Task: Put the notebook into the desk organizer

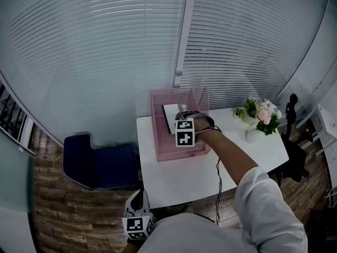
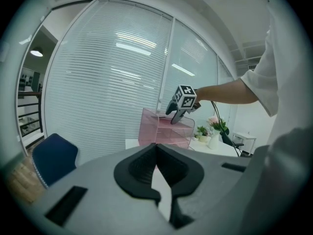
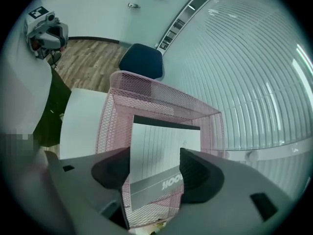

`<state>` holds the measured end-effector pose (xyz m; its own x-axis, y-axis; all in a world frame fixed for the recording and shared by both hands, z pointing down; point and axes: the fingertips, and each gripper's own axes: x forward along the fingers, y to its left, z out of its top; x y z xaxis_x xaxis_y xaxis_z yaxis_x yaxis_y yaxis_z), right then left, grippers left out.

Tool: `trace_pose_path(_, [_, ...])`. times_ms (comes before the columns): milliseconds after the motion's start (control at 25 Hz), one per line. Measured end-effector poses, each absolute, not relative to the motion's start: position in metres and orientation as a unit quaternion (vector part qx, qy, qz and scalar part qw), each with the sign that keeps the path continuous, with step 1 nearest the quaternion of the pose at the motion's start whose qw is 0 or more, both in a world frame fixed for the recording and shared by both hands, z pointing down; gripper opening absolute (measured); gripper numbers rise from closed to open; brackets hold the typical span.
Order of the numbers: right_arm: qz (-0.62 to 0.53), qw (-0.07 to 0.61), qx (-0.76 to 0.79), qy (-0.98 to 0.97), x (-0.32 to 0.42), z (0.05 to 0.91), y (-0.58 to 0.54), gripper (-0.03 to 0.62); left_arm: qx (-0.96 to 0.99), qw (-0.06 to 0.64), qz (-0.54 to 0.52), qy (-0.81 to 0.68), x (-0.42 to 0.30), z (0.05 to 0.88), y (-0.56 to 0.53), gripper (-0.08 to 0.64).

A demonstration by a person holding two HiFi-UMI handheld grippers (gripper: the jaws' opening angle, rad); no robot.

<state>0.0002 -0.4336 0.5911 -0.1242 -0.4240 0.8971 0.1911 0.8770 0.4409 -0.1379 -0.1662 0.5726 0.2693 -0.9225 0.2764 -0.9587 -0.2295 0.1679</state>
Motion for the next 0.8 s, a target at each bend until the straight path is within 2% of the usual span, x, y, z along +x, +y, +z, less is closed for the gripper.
trace_pose_path(400, [-0.194, 0.617, 0.079, -0.758, -0.006, 0.573, -0.414, 0.313, 0.791, 0.148, 0.065, -0.59, -0.126, 0.572, -0.173, 0.008])
trace_pose_path(800, [-0.158, 0.518, 0.163, -0.825, 0.001, 0.523, -0.407, 0.275, 0.803, 0.14, 0.074, -0.574, -0.109, 0.567, -0.18, 0.009])
